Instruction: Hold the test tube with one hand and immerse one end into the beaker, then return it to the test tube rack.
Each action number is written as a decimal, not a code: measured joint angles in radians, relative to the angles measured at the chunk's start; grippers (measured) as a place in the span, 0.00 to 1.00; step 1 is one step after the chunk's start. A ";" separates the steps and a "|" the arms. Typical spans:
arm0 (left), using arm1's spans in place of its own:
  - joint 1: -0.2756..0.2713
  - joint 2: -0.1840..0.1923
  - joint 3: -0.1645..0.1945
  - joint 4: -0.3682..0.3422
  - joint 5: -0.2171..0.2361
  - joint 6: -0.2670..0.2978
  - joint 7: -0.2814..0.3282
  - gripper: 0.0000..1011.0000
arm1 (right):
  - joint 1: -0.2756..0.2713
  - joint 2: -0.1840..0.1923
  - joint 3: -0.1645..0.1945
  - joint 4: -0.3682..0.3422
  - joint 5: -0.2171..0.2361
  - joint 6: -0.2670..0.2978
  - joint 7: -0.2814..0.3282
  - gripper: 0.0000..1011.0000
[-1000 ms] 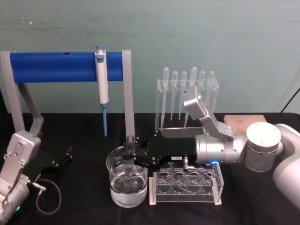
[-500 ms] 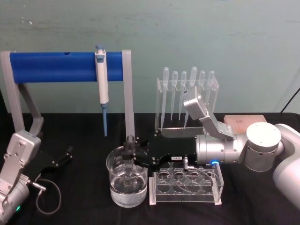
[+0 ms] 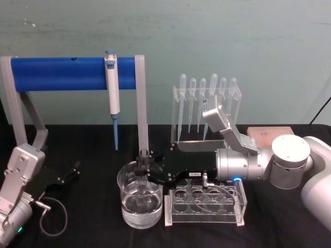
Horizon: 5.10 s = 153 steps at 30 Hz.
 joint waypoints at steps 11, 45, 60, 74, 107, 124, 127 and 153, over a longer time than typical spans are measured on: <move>0.000 0.000 0.000 0.000 0.000 0.000 0.000 0.99 | 0.000 0.000 0.000 0.000 0.000 0.000 0.000 0.22; 0.000 0.000 0.000 0.000 0.000 0.000 0.000 0.99 | 0.000 0.000 0.000 0.000 0.000 0.000 0.000 0.22; 0.000 0.000 0.000 0.000 0.000 0.000 0.000 0.99 | 0.000 0.000 0.000 0.000 0.000 0.000 0.000 0.22; 0.000 0.000 0.000 0.000 0.000 0.000 0.000 0.99 | 0.000 0.000 0.000 0.000 0.000 0.000 0.000 0.22; 0.000 0.000 0.000 0.000 0.000 0.000 0.000 0.99 | -0.005 0.177 0.066 -0.367 0.087 0.128 -0.061 0.22; 0.000 0.000 0.000 0.000 0.000 0.000 0.000 0.99 | -0.128 0.363 0.142 -0.585 0.149 0.160 -0.153 0.22; 0.000 0.000 0.000 0.000 0.000 0.000 0.000 0.99 | -0.166 0.400 0.161 -0.619 0.157 0.160 -0.171 0.22; 0.000 0.000 0.000 0.000 0.000 0.000 0.000 0.99 | -0.235 0.363 0.183 -0.512 0.110 0.083 -0.157 0.22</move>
